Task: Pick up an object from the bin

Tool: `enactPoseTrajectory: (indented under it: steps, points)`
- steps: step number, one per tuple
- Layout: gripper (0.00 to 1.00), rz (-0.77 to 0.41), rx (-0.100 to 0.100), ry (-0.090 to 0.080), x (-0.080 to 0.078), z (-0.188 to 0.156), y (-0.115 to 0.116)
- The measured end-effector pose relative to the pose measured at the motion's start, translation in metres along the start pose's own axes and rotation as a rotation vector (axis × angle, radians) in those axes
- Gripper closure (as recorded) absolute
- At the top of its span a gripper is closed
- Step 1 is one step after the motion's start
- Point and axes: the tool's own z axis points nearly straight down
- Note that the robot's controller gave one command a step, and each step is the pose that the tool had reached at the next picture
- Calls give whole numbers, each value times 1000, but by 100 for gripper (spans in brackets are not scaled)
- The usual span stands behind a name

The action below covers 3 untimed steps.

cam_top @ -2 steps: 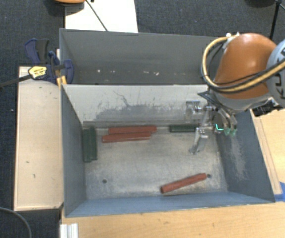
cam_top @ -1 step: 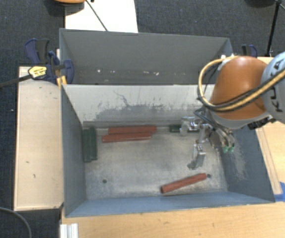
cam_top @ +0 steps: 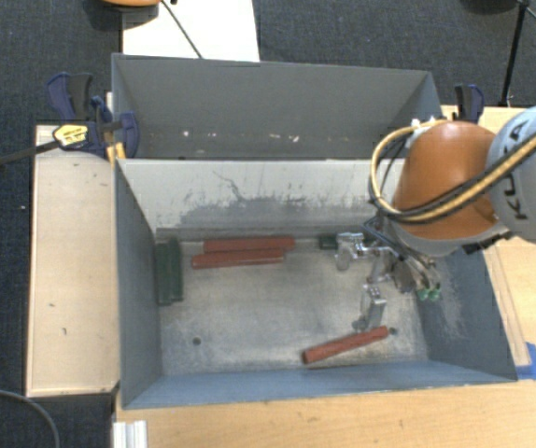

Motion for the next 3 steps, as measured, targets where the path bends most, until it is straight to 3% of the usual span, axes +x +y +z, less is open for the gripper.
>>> enactPoseTrajectory:
  steps: [1, 2, 3]
  points:
    - [0, -146, 1, -4, -8, 29, 2]
    - [0, 3, -1, -4, 20, 54, -40]
    - [0, -165, 5, -1, 40, 57, -40]
